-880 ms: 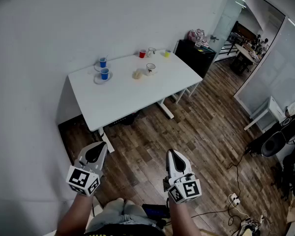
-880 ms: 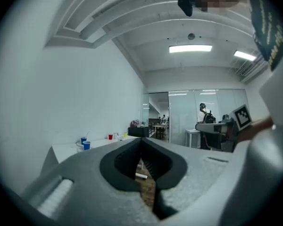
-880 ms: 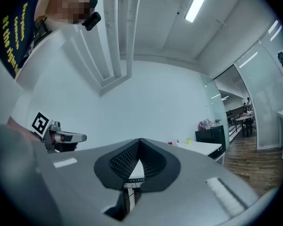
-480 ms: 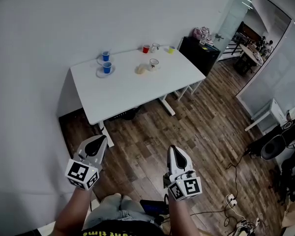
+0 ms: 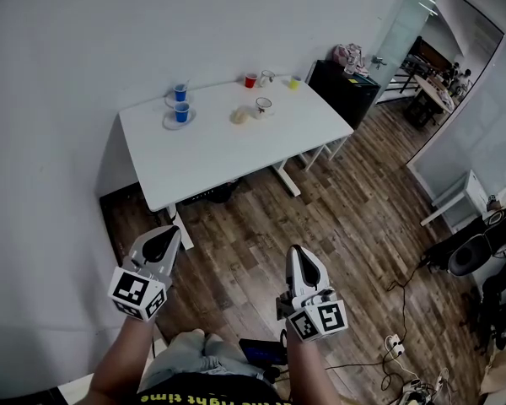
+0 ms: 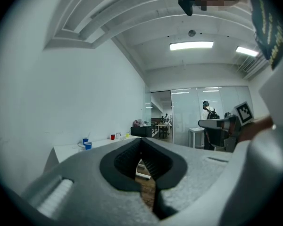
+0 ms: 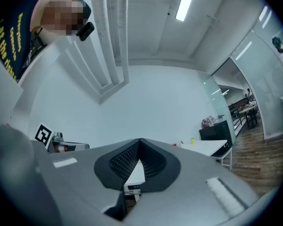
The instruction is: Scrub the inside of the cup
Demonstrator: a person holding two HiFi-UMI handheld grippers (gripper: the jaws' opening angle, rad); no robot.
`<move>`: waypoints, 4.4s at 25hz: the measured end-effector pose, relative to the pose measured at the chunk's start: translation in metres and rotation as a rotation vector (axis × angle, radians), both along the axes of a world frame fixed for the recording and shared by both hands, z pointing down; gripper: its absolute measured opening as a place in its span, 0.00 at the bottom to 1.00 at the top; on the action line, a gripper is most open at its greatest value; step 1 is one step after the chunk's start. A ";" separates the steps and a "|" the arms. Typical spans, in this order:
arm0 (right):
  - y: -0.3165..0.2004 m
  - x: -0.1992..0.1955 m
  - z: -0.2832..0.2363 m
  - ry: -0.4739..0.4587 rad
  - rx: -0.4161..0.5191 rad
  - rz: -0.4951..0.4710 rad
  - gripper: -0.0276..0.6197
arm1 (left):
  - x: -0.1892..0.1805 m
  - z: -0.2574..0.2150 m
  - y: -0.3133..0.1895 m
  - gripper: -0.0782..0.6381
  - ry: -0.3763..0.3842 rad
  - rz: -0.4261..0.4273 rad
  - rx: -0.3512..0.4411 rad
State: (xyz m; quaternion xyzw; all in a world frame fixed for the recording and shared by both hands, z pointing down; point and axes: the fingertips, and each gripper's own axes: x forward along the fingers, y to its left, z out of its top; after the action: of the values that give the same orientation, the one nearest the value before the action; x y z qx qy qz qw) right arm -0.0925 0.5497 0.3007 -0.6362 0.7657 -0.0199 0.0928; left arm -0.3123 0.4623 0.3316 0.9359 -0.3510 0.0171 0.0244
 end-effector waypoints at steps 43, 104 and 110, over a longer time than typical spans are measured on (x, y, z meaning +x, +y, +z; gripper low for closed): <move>-0.328 0.081 0.019 -0.019 -0.036 0.105 0.05 | 0.095 0.016 -0.346 0.11 -0.003 0.149 -0.003; -0.641 0.276 0.073 0.018 -0.128 -0.230 0.05 | 0.300 0.113 -0.599 0.11 -0.183 -0.030 -0.160; -0.646 0.263 0.079 0.024 -0.153 -0.237 0.05 | 0.300 0.129 -0.606 0.11 -0.196 -0.026 -0.189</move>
State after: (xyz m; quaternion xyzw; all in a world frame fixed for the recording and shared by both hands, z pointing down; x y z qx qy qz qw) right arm 0.1707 -0.0965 0.3801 -0.5469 0.8326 -0.0813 0.0319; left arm -0.0120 -0.1438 0.4603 0.9186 -0.3608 0.1409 0.0782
